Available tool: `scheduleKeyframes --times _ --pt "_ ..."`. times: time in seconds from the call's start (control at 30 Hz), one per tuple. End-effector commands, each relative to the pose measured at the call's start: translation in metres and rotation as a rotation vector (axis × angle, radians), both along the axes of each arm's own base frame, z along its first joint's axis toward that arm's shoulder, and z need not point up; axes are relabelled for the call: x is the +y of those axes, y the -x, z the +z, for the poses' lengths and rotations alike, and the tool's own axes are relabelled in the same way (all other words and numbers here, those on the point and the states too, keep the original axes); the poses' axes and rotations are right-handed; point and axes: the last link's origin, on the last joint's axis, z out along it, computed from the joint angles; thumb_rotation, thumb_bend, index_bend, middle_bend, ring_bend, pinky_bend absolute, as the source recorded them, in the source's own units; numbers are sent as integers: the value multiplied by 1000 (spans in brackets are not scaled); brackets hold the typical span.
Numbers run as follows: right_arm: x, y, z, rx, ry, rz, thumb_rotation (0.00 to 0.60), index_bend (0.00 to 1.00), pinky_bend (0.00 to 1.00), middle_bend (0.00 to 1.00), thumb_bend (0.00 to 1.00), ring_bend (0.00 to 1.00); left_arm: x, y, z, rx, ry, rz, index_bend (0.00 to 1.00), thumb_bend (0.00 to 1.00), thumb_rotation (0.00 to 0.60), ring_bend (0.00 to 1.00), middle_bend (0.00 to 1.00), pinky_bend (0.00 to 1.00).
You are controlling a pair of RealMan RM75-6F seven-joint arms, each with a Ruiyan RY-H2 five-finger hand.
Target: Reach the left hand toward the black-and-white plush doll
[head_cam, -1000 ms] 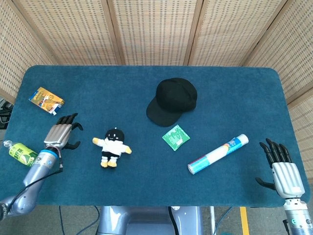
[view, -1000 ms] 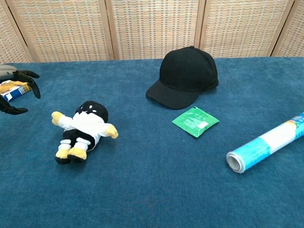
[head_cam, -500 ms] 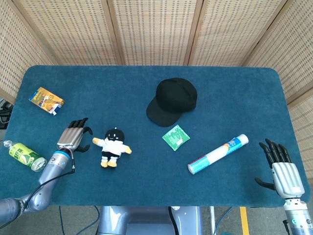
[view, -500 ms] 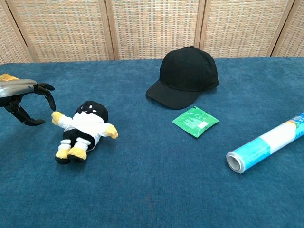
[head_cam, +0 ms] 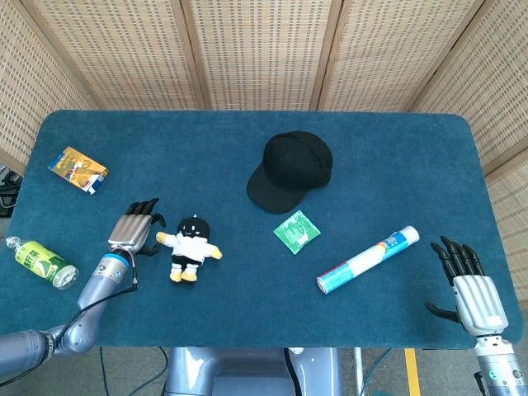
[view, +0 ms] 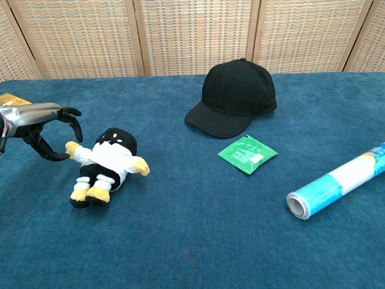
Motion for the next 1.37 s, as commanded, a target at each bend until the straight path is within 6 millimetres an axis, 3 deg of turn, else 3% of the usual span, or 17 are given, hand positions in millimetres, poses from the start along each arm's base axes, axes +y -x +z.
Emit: scheduleKeyframes --times 0.03,0.37,1.37 --pt "0 0 1 -5 5 1 600 1 35 0 85 0 0 0 -3 8 4 0 381 374 600 0 0 0" --pt "0 0 2 -17 7 5 600 2 35 0 86 0 0 -5 -11 -13 -41 -9 617 518 600 0 60 22" --pt "-2 -1 1 -26 5 1 600 6 35 0 86 0 -3 -3 -1 -8 -84 -39 621 523 600 0 63 29"
